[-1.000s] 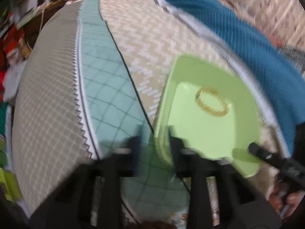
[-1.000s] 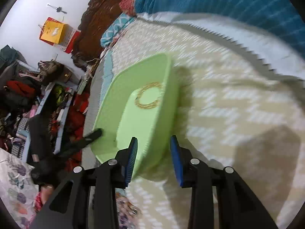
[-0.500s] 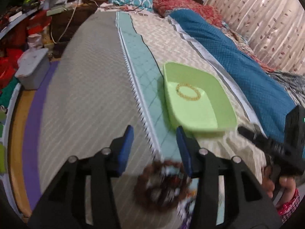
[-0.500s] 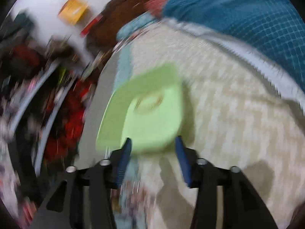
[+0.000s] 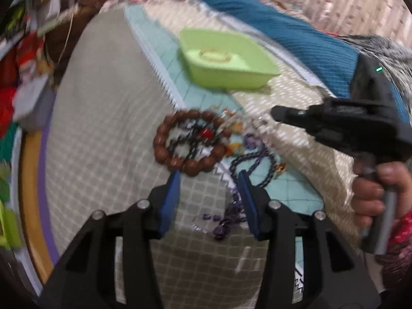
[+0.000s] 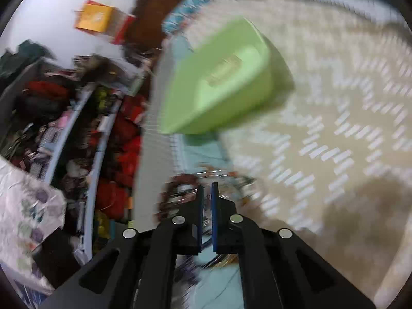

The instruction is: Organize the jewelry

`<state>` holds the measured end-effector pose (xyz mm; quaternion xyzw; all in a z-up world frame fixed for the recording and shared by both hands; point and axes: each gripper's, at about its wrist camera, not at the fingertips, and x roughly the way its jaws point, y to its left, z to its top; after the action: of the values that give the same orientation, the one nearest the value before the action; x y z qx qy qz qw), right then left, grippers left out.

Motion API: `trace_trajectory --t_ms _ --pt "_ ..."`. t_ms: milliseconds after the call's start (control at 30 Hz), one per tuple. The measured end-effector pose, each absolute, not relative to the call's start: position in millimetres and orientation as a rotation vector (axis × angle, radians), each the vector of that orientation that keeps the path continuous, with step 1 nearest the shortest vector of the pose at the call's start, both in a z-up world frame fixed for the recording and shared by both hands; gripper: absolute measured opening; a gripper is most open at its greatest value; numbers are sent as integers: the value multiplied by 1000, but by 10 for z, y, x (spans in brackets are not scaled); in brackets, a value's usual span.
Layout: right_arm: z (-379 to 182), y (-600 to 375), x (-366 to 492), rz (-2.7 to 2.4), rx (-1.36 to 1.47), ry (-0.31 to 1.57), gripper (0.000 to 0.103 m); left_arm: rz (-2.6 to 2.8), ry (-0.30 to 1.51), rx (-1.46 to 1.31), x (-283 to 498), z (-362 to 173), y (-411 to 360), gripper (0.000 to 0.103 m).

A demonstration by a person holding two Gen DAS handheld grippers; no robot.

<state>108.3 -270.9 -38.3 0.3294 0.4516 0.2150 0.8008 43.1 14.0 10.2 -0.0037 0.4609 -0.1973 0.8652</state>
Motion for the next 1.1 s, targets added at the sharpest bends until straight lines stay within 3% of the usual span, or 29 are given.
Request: trace_trajectory --t_ms 33,100,233,300,467,533,567,600,867,1100 --pt "-258 -2724 1025 475 702 946 0 -432 946 -4 417 149 84 45" --pt "-22 -2777 853 508 704 891 0 -464 923 -13 432 229 -11 57" --pt "428 -2786 728 555 671 807 0 -557 843 -9 404 451 -275 65" --pt "676 -2710 703 579 637 761 0 -603 791 29 367 565 -433 74" --pt "1151 -2610 625 644 614 662 0 -643 720 19 447 790 -626 75" --pt "1318 -2567 607 666 605 631 0 -646 726 -2 554 799 -633 45" --pt "1387 -2547 604 677 598 615 0 -668 755 -16 628 775 -631 10" --pt "1427 -2539 620 682 594 607 0 -684 779 -40 628 762 -594 5" --pt "1432 -2553 869 663 574 614 0 -701 796 -239 1025 841 -166 5" --pt "1625 -2536 1303 654 521 571 0 -706 739 -292 1628 1335 -90 5"
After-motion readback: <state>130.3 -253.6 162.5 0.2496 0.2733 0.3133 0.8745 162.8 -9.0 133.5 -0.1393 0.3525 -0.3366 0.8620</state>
